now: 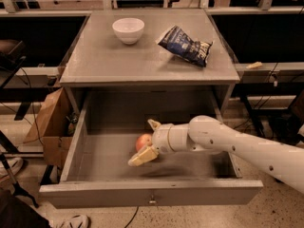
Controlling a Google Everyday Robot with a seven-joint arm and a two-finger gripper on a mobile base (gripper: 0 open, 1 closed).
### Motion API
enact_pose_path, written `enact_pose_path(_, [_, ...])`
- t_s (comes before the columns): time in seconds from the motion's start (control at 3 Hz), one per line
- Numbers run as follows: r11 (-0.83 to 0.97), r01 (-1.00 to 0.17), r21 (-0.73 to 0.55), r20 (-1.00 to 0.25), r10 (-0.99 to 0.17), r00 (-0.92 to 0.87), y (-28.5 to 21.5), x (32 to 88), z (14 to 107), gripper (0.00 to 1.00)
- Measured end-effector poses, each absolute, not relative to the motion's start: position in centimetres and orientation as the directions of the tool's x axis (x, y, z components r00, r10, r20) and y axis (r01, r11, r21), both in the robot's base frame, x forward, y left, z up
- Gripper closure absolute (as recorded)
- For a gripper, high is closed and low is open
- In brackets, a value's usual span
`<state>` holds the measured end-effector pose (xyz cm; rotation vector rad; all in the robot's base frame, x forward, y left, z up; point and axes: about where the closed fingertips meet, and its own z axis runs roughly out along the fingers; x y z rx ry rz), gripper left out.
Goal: Pick apple from top drawer and place on counter
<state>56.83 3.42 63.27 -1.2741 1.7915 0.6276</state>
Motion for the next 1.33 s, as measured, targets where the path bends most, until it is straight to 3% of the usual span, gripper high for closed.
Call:
enact_pose_path(0.33, [0.368,-0.929,-0.042,-0.844,-0.511,-0.163,4.6,57.3,61.5,0.18])
enact_pose_path(1.33, [0.426,-0.902,-0.067,-0.837,-0.517,-0.182,3.7,57.6,62.5,0.88])
